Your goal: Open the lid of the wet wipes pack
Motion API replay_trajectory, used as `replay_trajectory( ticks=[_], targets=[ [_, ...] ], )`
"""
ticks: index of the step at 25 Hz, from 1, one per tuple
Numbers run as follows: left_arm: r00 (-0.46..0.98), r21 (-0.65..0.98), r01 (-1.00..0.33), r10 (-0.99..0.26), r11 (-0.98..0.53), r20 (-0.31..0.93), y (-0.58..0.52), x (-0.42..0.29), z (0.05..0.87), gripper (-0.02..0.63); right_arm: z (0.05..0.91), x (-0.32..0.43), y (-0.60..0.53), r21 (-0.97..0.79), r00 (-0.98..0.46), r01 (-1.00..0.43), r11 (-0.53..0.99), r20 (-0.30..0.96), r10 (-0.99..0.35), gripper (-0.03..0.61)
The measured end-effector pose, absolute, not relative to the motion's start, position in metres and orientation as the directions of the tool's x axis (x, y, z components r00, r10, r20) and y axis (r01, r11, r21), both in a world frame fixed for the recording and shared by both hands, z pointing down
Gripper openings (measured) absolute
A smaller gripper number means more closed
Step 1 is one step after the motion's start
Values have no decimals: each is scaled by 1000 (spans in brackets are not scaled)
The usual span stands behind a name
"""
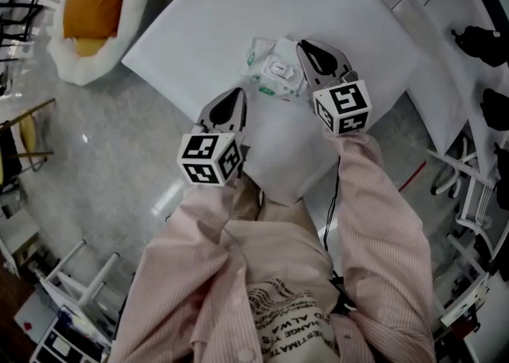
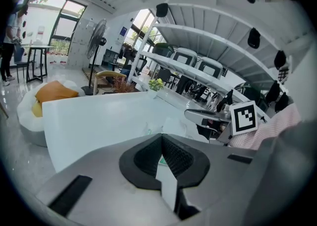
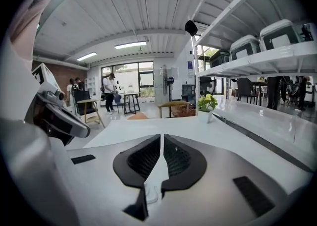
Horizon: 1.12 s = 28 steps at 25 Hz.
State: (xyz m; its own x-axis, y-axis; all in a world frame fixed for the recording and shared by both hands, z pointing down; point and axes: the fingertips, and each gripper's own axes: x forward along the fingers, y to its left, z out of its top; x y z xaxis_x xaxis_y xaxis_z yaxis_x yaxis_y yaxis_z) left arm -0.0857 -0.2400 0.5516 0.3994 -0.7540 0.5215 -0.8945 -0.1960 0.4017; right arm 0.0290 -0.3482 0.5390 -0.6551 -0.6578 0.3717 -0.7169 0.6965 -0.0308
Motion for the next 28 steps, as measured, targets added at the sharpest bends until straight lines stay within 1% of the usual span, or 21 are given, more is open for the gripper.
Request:
replay_trajectory(
  ticks=[3,8,20,28],
  targets=[
    [406,382,-897,-759,-223,510,-240,-86,538,0,524,27,-334,-23,-664,-707,707,367,-652,9],
    [435,357,-890,-769,-285,469,-236,-83,510,0,497,28,-309,-73,-679,-709,701,337,-652,0],
    [479,310,-869,-809,-385,340,-219,-86,442,0,438,41,-268,-166,-675,-736,656,242,-697,0],
    [508,266,-856,-819,-444,266,-212,-89,402,0,398,46,-254,-192,-672,-740,645,166,-722,0]
  ],
)
